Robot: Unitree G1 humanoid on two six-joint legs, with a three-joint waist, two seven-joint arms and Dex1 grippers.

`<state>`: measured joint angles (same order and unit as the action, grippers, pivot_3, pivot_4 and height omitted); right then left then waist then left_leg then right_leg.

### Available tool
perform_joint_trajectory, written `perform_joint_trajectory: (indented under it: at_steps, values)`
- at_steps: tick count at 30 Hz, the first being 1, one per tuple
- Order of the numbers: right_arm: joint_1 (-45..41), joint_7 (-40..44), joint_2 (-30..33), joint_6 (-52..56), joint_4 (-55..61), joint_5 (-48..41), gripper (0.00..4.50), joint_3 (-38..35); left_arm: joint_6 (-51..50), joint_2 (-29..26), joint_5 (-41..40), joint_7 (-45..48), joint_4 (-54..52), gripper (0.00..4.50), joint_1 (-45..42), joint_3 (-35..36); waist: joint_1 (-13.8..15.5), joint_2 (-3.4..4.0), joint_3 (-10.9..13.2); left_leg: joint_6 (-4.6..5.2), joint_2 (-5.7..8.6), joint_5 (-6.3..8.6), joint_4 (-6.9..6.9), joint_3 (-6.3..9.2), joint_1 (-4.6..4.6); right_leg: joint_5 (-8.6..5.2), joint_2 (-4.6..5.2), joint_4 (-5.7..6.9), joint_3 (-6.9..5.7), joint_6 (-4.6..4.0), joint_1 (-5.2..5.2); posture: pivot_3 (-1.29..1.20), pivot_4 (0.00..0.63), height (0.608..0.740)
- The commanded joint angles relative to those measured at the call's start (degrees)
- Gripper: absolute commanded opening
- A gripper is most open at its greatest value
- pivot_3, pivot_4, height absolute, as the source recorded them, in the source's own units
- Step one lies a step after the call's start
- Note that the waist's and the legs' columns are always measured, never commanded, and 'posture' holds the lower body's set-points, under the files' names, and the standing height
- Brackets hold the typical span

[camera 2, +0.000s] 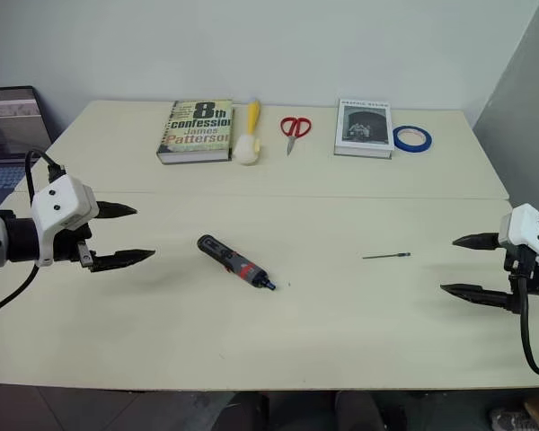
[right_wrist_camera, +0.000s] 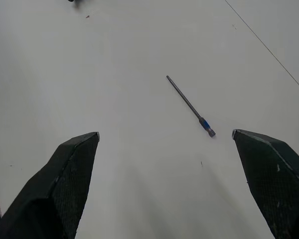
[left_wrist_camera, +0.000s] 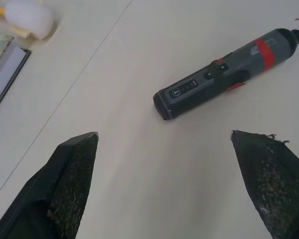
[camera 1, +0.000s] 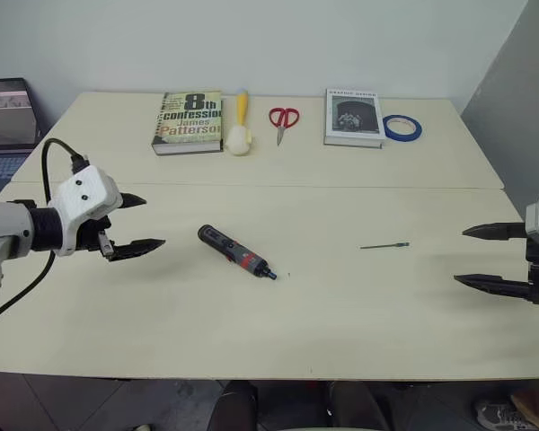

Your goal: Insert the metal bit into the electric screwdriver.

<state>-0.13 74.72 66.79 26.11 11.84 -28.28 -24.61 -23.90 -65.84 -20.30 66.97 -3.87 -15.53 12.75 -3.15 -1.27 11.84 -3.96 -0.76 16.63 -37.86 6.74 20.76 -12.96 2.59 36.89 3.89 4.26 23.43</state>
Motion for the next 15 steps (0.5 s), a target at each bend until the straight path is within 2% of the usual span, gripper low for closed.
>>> perform_joint_trajectory:
  at_steps: [1,10,15]
  values:
    - [-1.01,-0.21,0.57,-0.32,0.92,-0.53,4.5,-1.93,0.14,-0.41,-0.59,0.07,-0.66,4.45,-1.07,1.62,0.0,0.0,0.0,0.0,0.0,0.0,0.0,0.0,0.0,0.0,0.0,0.0,0.0,0.0,0.0,0.0,0.15,0.74]
    - [-1.22,0.51,0.17,1.16,1.48,-2.35,4.5,-2.14,3.32,-0.56,2.37,-1.02,-0.68,4.45,0.01,0.95,0.0,0.0,0.0,0.0,0.0,0.0,-0.01,-0.02,-0.01,0.0,0.0,0.0,0.02,0.0,0.0,0.0,0.15,0.74]
    - [-1.96,-0.85,0.42,1.37,1.04,-1.72,4.5,-1.35,3.66,0.89,1.74,-0.87,2.11,4.45,-3.69,0.22,0.06,-0.01,0.01,0.0,0.0,0.0,-0.01,-0.03,0.0,0.01,0.0,0.01,0.03,0.01,0.0,0.0,0.15,0.74]
